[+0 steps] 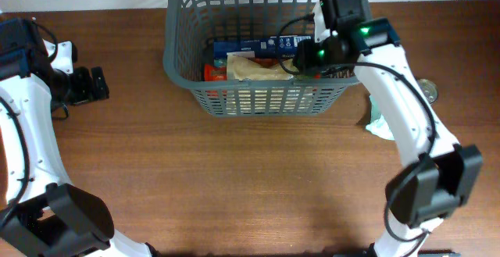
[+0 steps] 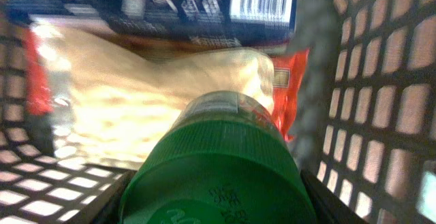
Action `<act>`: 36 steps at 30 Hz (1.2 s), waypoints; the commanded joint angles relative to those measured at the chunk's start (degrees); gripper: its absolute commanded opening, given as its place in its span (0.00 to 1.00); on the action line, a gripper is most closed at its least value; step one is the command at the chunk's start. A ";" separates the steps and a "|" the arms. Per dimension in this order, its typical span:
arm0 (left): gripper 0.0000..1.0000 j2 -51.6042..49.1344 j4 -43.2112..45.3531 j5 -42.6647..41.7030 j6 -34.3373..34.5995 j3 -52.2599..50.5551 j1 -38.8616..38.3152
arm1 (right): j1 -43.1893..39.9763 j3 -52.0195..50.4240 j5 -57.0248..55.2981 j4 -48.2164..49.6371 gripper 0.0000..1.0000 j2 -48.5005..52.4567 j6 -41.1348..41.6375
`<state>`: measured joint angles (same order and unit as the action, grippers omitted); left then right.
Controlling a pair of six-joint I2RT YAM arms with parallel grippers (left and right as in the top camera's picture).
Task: Pack container
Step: 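Carry the jar over the basket and release it inside, then move the right gripper to the round tin can and grasp it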
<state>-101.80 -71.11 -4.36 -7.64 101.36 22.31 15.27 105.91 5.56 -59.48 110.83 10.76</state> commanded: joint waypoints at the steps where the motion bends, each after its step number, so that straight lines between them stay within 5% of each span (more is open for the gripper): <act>1: 0.99 1.05 -0.04 -0.81 0.52 -0.31 0.26 | 0.52 0.26 -1.33 -0.92 0.41 2.14 0.26; 3: 0.99 1.05 -0.04 -0.81 0.52 -0.31 0.26 | 0.52 0.28 -1.33 -1.25 0.56 2.14 0.02; 9: 0.99 1.05 -0.04 -0.81 0.52 -0.31 0.26 | 0.46 2.60 -1.29 -0.35 0.73 -2.73 -0.39; 13: 0.99 1.05 -0.04 -0.81 0.52 -0.31 0.26 | 0.46 9.68 -1.40 -1.44 0.96 -7.96 -2.38; 20: 0.99 1.05 -0.04 -0.81 0.52 -0.31 0.26 | -0.83 25.83 -15.30 -8.66 0.96 -15.65 -2.58; 25: 0.99 1.05 -0.04 -0.81 0.52 -0.31 0.26 | -9.55 29.18 -27.26 -11.43 0.99 -20.11 -2.80; 36: 0.99 1.05 -0.04 -0.81 0.52 -0.31 0.26 | -36.11 12.37 -8.46 -11.61 0.99 -12.81 2.64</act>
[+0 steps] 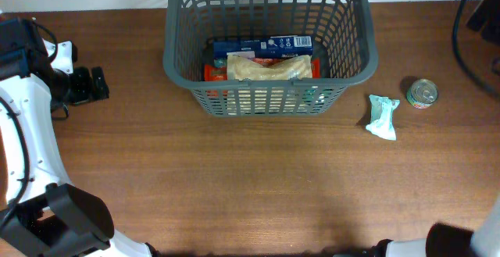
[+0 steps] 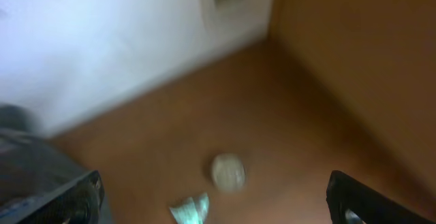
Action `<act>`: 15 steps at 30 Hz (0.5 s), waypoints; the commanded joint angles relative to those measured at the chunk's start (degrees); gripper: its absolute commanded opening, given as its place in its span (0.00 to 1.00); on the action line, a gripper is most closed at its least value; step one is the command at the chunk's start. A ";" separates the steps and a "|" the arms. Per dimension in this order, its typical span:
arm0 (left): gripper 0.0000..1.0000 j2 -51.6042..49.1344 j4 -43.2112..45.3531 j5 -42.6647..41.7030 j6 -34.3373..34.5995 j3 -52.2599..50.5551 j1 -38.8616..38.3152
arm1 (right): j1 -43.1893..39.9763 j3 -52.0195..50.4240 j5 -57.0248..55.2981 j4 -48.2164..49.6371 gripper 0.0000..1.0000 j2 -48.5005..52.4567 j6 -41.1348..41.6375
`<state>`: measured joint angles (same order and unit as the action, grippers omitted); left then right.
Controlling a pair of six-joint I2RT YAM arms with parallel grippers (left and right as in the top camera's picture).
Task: Pack container
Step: 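Move the right gripper to the round tin can and grasp it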
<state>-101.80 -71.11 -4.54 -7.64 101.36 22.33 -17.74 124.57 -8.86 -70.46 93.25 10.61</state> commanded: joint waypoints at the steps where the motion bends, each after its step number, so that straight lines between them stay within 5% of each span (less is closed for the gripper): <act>1: 0.99 1.05 -0.04 -0.63 0.52 -0.31 0.24 | -3.87 -8.94 6.62 -0.70 0.99 6.34 3.67; 6: 0.99 1.05 -0.04 -0.63 0.52 -0.31 0.24 | -4.74 -17.92 8.70 -0.22 0.99 15.17 3.87; 15: 0.99 1.05 -0.04 -0.63 0.52 -0.31 0.24 | -4.52 -18.60 10.49 7.63 0.99 26.23 3.76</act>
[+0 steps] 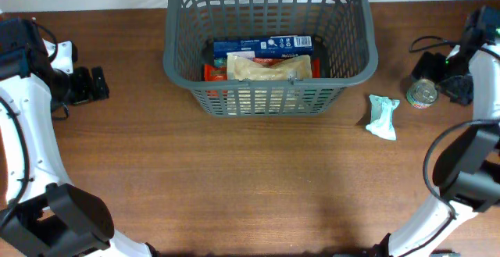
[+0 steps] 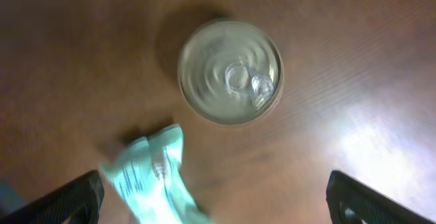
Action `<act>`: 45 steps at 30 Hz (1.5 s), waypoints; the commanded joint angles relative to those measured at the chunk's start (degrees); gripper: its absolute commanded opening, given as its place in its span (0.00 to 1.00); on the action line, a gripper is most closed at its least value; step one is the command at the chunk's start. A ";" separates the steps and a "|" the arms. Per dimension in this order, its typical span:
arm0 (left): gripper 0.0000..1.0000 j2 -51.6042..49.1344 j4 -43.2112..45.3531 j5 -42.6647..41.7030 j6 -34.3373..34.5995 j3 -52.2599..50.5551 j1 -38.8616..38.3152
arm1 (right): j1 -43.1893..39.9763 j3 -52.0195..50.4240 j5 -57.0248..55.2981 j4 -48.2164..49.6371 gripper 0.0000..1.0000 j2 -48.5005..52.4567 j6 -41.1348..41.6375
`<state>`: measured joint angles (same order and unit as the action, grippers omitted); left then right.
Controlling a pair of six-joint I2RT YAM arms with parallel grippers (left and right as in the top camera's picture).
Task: Pack container
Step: 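Move the right gripper to the round tin can and grasp it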
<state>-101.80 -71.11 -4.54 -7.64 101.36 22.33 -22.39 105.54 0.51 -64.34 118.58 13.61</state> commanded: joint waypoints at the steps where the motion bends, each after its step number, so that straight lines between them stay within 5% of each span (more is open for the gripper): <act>1: 0.99 1.05 -0.04 -0.63 0.52 -0.31 0.24 | 0.13 0.44 1.05 2.64 0.99 1.31 0.63; 24: 0.99 1.05 -0.04 -0.63 0.52 -0.31 0.24 | -0.52 0.42 -1.18 11.13 0.99 12.55 1.73; 45: 0.99 1.05 -0.04 -0.63 0.52 -0.31 0.24 | -1.40 6.27 6.36 8.09 0.98 10.88 -1.33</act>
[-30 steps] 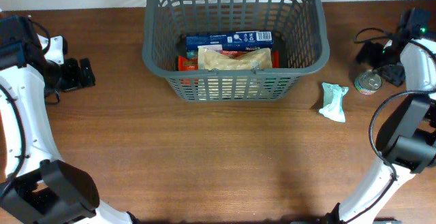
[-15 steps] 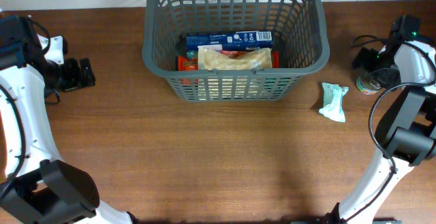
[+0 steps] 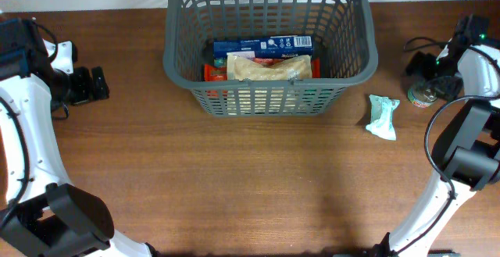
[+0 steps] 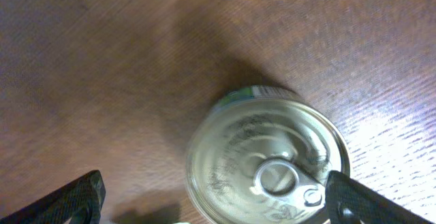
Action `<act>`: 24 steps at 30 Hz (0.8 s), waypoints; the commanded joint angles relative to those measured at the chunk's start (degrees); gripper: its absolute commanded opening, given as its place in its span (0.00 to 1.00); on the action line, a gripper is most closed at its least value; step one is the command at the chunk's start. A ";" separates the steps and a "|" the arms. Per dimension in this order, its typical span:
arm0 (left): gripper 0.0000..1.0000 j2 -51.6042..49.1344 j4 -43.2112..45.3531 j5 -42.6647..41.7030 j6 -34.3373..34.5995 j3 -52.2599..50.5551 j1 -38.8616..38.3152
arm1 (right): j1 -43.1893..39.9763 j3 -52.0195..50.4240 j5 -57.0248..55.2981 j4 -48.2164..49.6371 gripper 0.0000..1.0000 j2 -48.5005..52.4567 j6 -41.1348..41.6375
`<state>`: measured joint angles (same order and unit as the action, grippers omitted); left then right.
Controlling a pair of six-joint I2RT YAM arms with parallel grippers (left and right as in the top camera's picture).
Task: Pack container
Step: 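Move the right gripper to the round tin can and grasp it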
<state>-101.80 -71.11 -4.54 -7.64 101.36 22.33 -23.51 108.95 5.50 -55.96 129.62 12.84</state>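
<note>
A grey plastic basket (image 3: pixel 269 42) stands at the back middle of the table, holding a blue box (image 3: pixel 262 46), a pale bag (image 3: pixel 266 68) and a red packet. A small tin can (image 3: pixel 422 96) with a pull-ring lid (image 4: pixel 269 163) stands at the right. My right gripper (image 4: pixel 214 200) hangs open just above the can, one fingertip on each side of it. A mint-green packet (image 3: pixel 382 116) lies left of the can. My left gripper (image 3: pixel 92 84) rests far left, closed jaws as far as the overhead view shows.
A dark cable (image 3: pixel 422 44) loops by the right arm near the table's right back edge. The basket's right wall is a hand's width left of the can. White wall runs behind the table.
My right gripper has dropped lower over the can, which now fills more of the wrist view and sits between the fingertips. The green packet has left the wrist view. The left arm is unchanged.
My right gripper was inside the basket, shut on a green-lidded container. Then it was out of the basket and open, off to the right. Then it was above the can and green packet, and now hangs close over the can.
</note>
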 commanded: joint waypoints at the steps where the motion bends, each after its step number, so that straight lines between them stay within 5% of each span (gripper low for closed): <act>1: 0.99 1.05 -0.04 -0.63 0.52 -0.31 0.24 | -0.37 3.30 1.38 -0.55 0.99 -0.37 -0.57; 24: 0.99 1.05 -0.04 -0.63 0.52 -0.31 0.24 | -1.27 1.25 -6.19 -2.08 0.99 -0.24 -1.88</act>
<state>-101.80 -71.11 -4.54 -7.64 101.36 22.33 -24.56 111.39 1.13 -58.19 129.62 11.55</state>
